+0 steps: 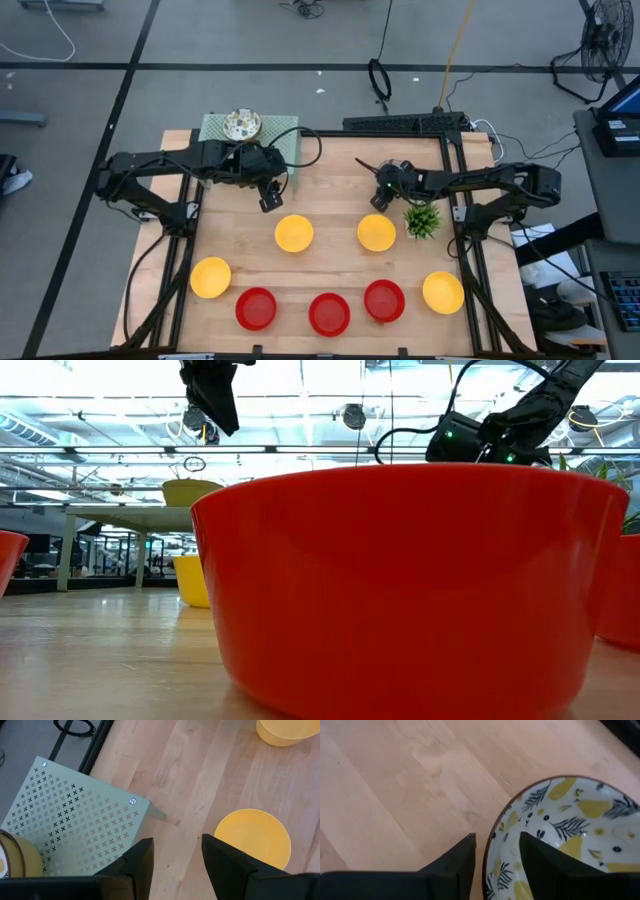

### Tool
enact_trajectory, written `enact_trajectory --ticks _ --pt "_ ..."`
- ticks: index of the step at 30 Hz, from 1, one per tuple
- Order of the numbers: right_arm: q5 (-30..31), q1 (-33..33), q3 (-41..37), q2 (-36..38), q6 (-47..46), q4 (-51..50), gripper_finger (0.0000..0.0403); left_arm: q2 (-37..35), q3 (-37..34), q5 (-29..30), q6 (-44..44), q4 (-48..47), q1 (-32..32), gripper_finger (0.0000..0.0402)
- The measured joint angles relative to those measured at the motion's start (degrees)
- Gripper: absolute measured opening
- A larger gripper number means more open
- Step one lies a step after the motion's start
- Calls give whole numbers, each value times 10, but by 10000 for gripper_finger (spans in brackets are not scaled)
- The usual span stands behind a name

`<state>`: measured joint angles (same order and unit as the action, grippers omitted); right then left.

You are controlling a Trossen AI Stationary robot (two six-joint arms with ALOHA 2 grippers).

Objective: Pick & Place Mini bowls
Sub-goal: Stack the white bowl on the white bowl on the shelf

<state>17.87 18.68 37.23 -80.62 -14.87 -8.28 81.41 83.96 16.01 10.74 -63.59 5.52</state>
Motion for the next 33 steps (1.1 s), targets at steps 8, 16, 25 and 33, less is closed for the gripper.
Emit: enact_trajectory --ticks 8,16,25,33 --pt "0 0 0 0 61 1 34 0 0 0 0 0 0 170" --pt "-81 -16 0 1 85 75 8 0 0 0 0 0 0 170" --pt "-149 -105 35 -27 36 135 8 0 0 1 -1 9 0 170" --pt "-141 -151 121 -137 76 141 8 0 0 6 3 13 0 170"
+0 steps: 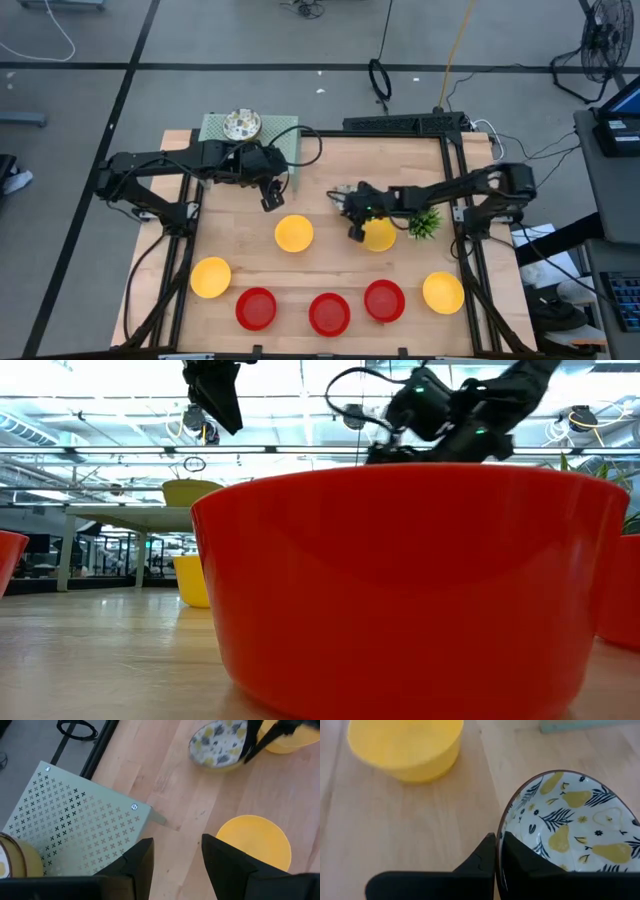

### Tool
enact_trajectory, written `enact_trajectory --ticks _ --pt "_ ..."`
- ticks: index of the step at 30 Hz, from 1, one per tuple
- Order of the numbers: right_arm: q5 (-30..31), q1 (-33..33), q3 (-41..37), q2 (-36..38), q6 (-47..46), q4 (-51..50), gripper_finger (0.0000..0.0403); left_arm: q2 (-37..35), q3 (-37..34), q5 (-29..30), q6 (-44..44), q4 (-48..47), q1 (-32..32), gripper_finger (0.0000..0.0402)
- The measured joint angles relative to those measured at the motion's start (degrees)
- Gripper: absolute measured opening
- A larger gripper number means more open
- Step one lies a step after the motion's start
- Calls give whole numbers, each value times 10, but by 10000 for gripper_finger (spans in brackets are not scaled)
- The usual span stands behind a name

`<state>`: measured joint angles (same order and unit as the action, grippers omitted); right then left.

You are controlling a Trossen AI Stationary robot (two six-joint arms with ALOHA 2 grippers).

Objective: Pick & Place Mini bowls
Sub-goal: Stack the white bowl on the white bowl on the shelf

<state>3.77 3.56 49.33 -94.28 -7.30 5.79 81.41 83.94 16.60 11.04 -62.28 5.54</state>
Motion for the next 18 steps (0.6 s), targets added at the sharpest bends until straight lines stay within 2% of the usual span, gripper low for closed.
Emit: enact_trajectory --ticks 4,8,13,18 --pt "20 -3 44 -36 18 -7 8 0 0 0 10 -1 0 170" --pt "15 -3 81 -67 22 -3 8 0 0 0 13 -5 0 170" --pt "7 -3 86 -81 27 1 12 0 0 -1 13 -6 0 170" --pt "6 -3 83 -82 34 -5 43 0 0 -1 13 -7 0 170"
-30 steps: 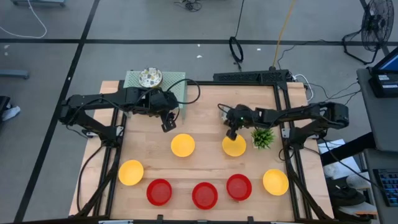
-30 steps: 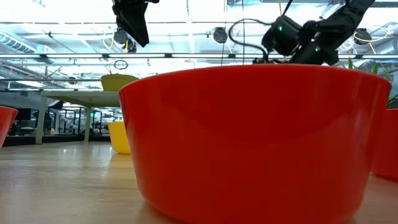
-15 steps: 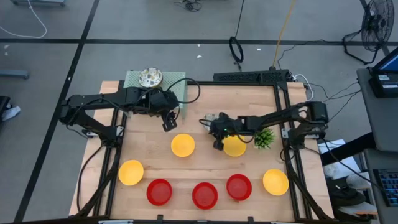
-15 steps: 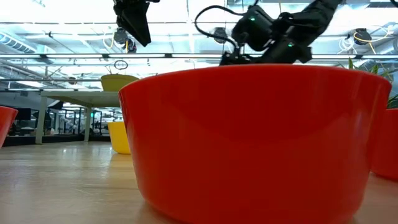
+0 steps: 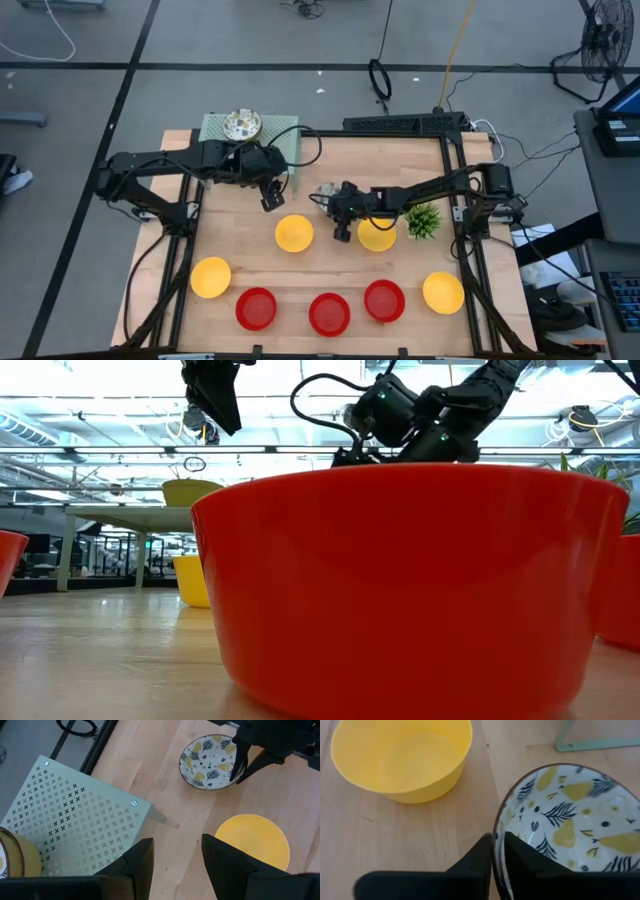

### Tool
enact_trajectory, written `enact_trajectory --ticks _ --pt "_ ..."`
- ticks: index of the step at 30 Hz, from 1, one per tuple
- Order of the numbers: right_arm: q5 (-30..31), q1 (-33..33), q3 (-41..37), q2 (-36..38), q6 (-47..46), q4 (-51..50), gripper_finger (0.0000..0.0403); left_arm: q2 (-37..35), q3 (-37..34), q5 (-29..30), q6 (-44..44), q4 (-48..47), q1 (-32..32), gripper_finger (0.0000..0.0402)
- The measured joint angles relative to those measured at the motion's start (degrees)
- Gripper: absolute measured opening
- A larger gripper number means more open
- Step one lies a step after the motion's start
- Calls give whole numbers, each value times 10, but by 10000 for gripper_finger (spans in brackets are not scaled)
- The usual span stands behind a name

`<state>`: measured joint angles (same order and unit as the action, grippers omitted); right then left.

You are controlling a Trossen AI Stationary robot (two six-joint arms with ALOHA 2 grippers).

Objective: Pick & Place Mini bowls
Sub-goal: Stack the white bowl on the white bowl on the shelf

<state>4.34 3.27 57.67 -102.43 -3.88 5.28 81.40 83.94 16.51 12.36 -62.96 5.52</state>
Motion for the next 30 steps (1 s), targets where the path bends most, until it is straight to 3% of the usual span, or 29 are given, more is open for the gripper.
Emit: enact_trajectory --ticks 10,20,25,30 --pt "0 0 -1 29 16 -11 123 0 0 0 0 -1 0 170" --pt "0 0 -1 198 14 -120 149 0 -1 0 -2 8 0 170" --pt "0 0 0 288 12 -179 140 7 -43 -1 -34 92 0 170" --pt "0 0 -1 356 11 -248 135 13 -120 -34 -125 222 0 170"
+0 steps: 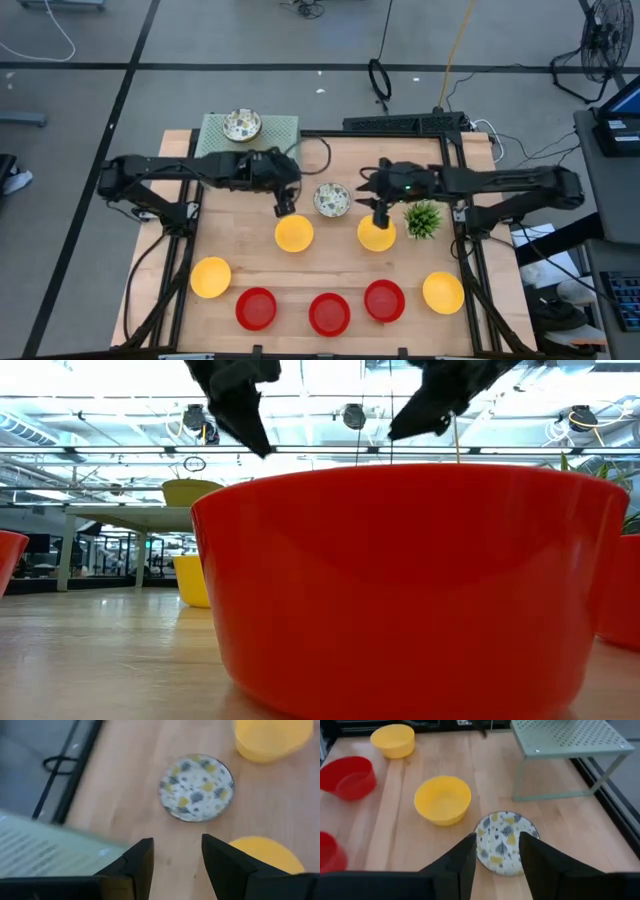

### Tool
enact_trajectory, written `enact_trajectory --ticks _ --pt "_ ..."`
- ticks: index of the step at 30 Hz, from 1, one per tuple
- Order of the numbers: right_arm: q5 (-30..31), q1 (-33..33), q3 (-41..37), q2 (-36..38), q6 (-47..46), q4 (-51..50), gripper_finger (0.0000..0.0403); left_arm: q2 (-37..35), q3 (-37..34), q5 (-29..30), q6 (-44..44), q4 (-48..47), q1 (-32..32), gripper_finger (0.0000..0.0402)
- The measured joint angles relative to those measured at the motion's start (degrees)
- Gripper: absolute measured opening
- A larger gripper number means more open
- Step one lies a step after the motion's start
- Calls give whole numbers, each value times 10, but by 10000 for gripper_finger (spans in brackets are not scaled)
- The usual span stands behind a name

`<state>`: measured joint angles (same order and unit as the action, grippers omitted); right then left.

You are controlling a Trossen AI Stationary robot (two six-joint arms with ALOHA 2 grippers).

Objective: Pick & Place Mini bowls
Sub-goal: Stack the white bowl on the white bowl on the shelf

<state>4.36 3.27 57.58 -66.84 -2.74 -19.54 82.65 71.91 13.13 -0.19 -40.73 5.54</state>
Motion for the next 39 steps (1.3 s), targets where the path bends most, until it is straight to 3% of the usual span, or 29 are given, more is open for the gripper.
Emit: enact_trajectory --ticks 6,10,14,19,25,39 --pt "0 0 -33 77 -9 -22 134 -1 -94 -70 -85 181 -1 170" --pt "0 0 -98 138 -21 34 134 -1 -146 -73 -87 290 -1 170" --pt "0 0 -177 199 -26 106 134 -1 -180 -79 -83 335 -1 170" --pt "0 0 -263 262 -48 205 133 21 -188 -101 -70 351 -5 170" --pt "0 0 -331 322 -60 291 136 101 -178 -106 -101 378 -19 170" --pt "0 0 -394 372 -71 326 137 230 -114 -106 -144 376 -24 170"
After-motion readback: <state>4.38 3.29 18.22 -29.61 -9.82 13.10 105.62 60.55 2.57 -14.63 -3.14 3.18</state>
